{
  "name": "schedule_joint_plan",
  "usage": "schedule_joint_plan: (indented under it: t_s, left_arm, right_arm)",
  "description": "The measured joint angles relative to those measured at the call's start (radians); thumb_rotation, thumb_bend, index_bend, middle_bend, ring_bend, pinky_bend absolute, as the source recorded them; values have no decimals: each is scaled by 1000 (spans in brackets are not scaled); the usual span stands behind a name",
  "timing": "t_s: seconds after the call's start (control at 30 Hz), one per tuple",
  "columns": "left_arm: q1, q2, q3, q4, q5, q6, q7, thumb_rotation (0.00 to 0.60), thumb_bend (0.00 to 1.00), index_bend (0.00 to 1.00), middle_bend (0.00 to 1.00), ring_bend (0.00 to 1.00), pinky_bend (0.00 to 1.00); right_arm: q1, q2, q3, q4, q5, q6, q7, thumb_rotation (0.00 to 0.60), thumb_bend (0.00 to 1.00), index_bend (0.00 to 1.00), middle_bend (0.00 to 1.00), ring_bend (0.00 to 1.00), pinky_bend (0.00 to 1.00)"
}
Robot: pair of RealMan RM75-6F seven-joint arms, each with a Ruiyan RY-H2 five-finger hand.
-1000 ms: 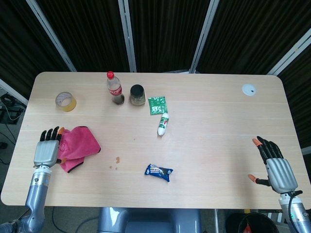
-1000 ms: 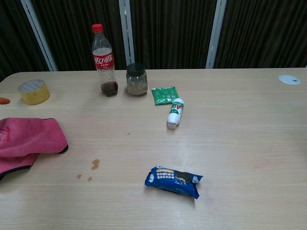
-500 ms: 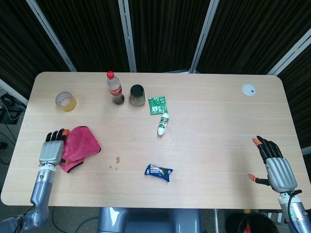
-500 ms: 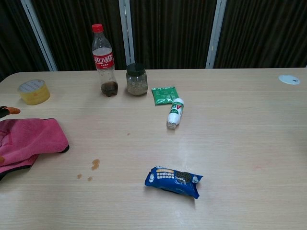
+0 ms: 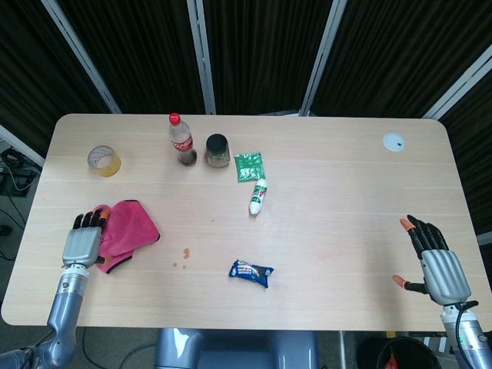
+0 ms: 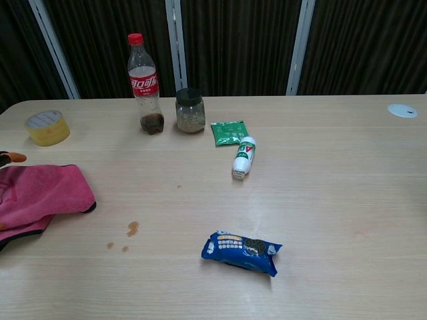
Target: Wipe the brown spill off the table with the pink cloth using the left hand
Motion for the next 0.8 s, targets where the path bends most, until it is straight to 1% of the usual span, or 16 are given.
schedule_joint_plan:
  t_s: [0.1,0.23,0.6,0.7,0.8]
  left_arm:
    - [-2,-8,9,-1,12,7,3,600,0,0,0,0,0]
    - [-5,-21,5,18,-3,10,9,600,0,0,0,0,0]
    - [-34,-40,-27,75,-53,-15,15,600,1,4,0,0,0]
    - [-43,-46,-34,79,-71,-25,22,600,28,64,0,0,2]
    - [-50,-57,-36,83,-87,-26,37,600,44,137,0,0,46]
  right_arm:
    - [0,0,1,-1,2,-1,0,600,14,0,0,0,0]
    - [0,1,1,-2,3,-2,1,600,14,0,0,0,0]
    - [2,0,0,-2,4,-6,-3,600,14,0,0,0,0]
    - [2,0,0,-3,5,-6,-5,600,15,0,0,0,0]
    - [2,2,0,-5,7,-8,-6,600,15,0,0,0,0]
